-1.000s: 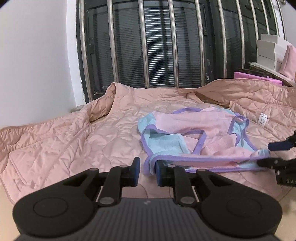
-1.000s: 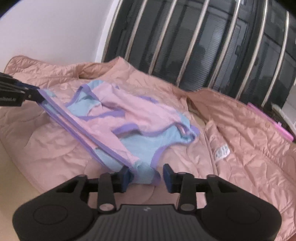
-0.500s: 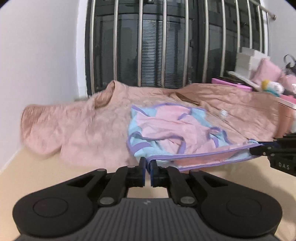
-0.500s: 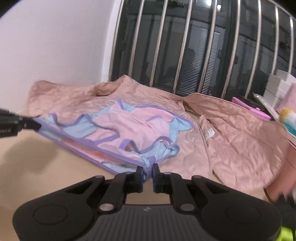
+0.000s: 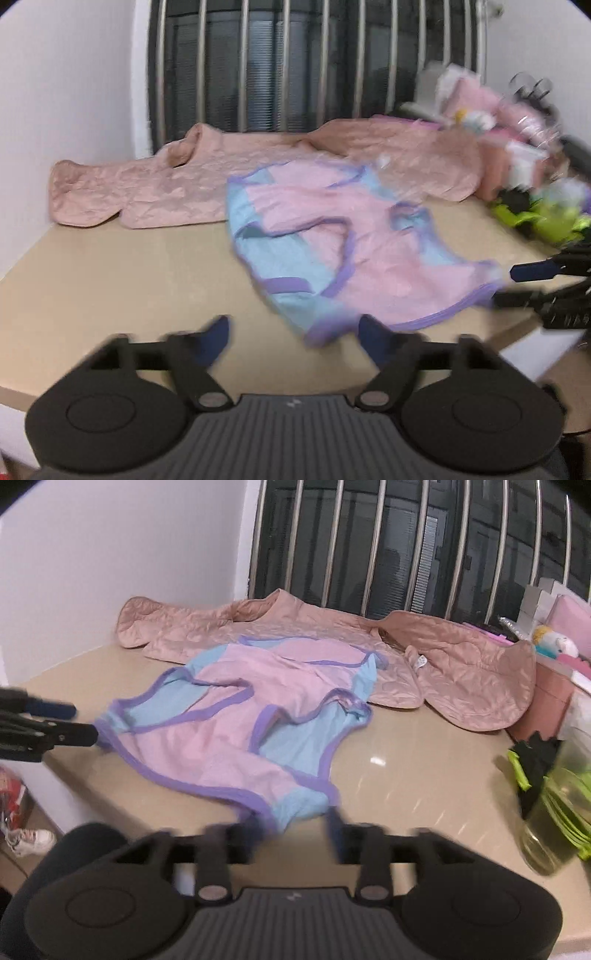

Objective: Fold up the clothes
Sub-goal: 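Lay the garment flat on the bed and smooth it with both tools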

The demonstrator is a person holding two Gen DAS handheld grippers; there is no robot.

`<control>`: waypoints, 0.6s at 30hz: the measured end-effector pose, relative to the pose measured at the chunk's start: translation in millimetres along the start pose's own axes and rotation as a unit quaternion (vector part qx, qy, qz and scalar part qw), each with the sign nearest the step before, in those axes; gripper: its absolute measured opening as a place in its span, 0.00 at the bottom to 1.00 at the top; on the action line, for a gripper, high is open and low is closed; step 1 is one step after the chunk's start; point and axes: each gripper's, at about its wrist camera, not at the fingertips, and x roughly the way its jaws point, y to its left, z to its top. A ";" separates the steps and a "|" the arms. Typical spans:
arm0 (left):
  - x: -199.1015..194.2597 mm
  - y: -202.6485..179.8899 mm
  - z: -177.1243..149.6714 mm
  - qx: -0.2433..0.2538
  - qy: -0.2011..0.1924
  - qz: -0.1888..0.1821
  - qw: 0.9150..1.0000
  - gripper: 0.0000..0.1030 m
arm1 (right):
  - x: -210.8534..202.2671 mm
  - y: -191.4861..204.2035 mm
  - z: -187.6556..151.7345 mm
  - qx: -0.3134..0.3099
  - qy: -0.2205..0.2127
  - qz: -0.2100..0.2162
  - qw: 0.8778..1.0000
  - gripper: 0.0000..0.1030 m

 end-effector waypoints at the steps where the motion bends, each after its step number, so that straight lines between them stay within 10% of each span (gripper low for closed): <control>1: -8.2 6.9 2.9 -0.013 -0.009 -0.024 1.000 0.77 | -7.9 -1.9 -0.5 0.002 -0.007 0.002 1.000 0.72; 6: 9.5 32.0 38.5 -0.050 -0.019 0.003 0.999 0.71 | -25.4 -19.2 15.4 0.038 -0.050 0.007 0.998 0.79; 8: 35.3 32.9 50.5 -0.075 0.009 -0.018 0.997 0.69 | -6.7 -23.3 26.3 0.055 -0.048 0.011 0.997 0.77; 11: 70.3 21.3 57.2 -0.114 0.028 -0.146 0.982 0.70 | 29.2 -19.6 36.9 0.097 -0.032 0.063 0.993 0.69; 14: 103.1 2.0 64.9 -0.091 0.052 -0.110 0.988 0.68 | 61.7 -15.7 45.6 0.139 -0.009 0.110 0.984 0.55; 18: 139.8 2.2 71.4 -0.102 0.093 -0.088 0.986 0.32 | 91.9 -20.5 57.8 0.165 0.021 0.086 0.982 0.42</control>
